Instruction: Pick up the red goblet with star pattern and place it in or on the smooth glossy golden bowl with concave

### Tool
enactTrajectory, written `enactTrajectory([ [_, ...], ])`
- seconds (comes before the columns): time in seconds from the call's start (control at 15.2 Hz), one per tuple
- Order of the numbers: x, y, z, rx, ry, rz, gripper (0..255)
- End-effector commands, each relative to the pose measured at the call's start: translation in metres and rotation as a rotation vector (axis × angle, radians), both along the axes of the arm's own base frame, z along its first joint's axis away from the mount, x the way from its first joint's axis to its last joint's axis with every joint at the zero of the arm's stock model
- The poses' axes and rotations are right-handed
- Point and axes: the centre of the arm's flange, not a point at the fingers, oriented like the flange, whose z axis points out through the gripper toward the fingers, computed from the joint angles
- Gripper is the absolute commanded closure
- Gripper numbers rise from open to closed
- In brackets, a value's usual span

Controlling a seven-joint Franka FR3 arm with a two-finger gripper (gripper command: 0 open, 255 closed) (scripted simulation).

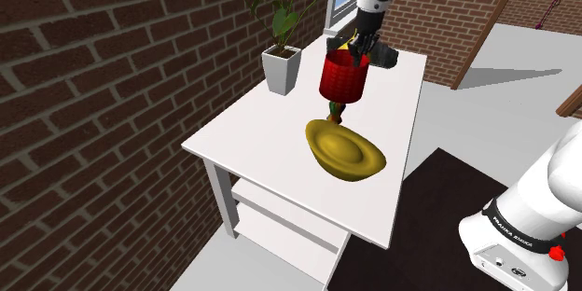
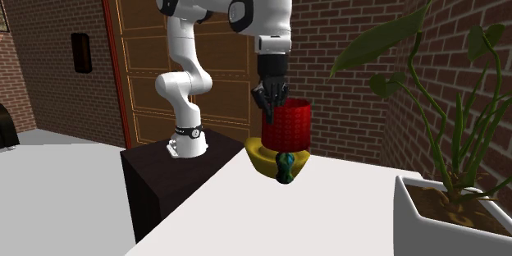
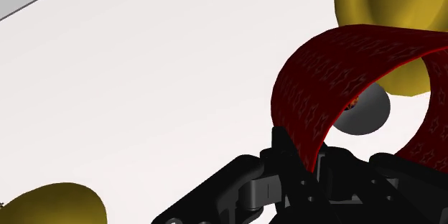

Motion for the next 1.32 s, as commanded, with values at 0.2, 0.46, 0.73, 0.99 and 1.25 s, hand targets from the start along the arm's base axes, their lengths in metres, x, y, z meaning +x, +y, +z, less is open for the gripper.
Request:
enactTrajectory([
  [0.2,0.000,0.001,0.026,0.000,0.000,0.000,255],
  [0.46,0.000,0.001,0.047,0.000,0.000,0.000,255],
  [0.73,0.000,0.001,0.068,0.000,0.000,0.000,255],
  [0.99,0.000,0.001,0.090,0.000,0.000,0.000,255],
  [1.25,0.000,0.001,0.111,0.000,0.000,0.000,255],
])
